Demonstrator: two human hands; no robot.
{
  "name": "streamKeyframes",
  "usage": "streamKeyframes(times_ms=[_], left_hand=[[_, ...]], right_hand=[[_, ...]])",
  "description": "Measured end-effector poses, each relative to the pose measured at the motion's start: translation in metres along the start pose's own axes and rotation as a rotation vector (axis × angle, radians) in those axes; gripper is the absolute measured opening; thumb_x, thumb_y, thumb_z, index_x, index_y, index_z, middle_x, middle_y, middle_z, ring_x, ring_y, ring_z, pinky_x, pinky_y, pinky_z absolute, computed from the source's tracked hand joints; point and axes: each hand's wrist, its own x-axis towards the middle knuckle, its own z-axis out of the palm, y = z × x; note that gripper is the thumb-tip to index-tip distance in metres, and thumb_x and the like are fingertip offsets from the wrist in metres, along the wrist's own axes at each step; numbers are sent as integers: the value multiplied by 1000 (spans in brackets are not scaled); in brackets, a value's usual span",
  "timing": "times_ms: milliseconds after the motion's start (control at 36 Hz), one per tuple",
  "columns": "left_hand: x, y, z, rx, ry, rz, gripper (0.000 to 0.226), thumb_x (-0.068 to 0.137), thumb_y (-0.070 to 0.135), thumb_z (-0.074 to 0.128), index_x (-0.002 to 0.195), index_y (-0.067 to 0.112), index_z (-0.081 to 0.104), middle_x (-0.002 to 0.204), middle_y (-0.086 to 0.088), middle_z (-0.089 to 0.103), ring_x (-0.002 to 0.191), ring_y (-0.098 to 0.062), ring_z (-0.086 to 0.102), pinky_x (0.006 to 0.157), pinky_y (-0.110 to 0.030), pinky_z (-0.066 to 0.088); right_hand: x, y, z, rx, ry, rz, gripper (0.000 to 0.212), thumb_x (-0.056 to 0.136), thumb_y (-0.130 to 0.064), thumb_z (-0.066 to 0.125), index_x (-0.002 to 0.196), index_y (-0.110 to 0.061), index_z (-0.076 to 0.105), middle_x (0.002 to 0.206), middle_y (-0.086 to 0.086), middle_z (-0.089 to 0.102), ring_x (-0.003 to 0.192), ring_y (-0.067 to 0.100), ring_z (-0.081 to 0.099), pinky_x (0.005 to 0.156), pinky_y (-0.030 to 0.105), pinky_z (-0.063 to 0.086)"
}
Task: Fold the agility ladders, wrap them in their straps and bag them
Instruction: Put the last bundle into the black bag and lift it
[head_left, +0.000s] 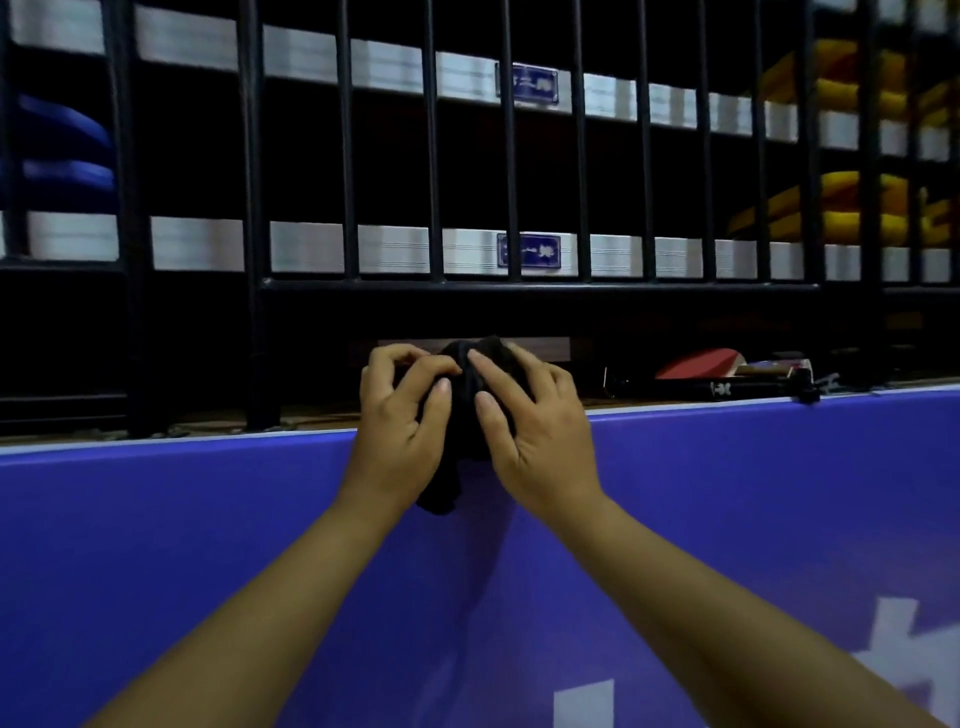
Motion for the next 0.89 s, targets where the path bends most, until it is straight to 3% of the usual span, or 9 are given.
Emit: streamKeyframes(times_ms=[56,167,278,417,528,639,750,889], left_hand=[[3,-7,3,3,-36,35,27,98,33,43,111,24,65,114,9,42,110,-19,50,99,-17,38],[8,-25,9,-19,-120,54,26,99,35,40,115,29,60,117,7,37,110,-16,49,98,-18,40],[18,-39,18,17,-222,78,27,98,44,38,122,34,46,119,0,35,110,-15,47,101,-24,41],[34,-60,26,166,-453,69,43,92,61,40,132,45,36,120,7,28,120,-21,42,105,-34,37],[51,-69,36,225,-548,39,46,100,38,53,144,29,44,126,-5,34,122,-18,37,110,-36,34],[66,-82,48,321,-647,28,50,101,40,49,148,27,39,127,-8,36,127,-27,40,112,-39,34],[81,-101,66,429,-787,-25,54,102,43,44,152,28,28,127,-10,38,132,-31,41,114,-42,33],[100,-117,98,540,-932,-137,58,104,32,47,155,21,23,138,-20,36,128,-38,46,104,-36,37]], right_hand=[[2,6,8,-32,40,-9,53,105,-55,29,137,-29,62,139,6,58,113,33,54,86,52,52],[7,18,22,-60,49,-3,54,105,-52,29,132,-22,65,128,9,62,109,36,56,85,54,52],[16,33,33,-60,-81,45,55,104,-54,27,135,-22,59,128,9,58,111,36,52,90,54,49],[28,58,42,-86,-269,91,64,98,-56,19,144,-22,48,132,10,52,116,35,45,100,50,43],[41,72,47,-138,-399,100,51,105,-47,31,148,-22,41,133,13,49,120,39,43,100,53,42],[57,86,52,-126,-542,121,44,109,-39,32,149,-23,34,137,15,46,124,39,41,105,50,37],[78,98,56,-152,-722,137,44,110,-32,33,150,-13,33,141,22,45,132,41,39,108,40,28],[101,125,76,-181,-897,224,45,109,-38,35,149,-18,32,146,23,43,132,42,44,107,46,36]])
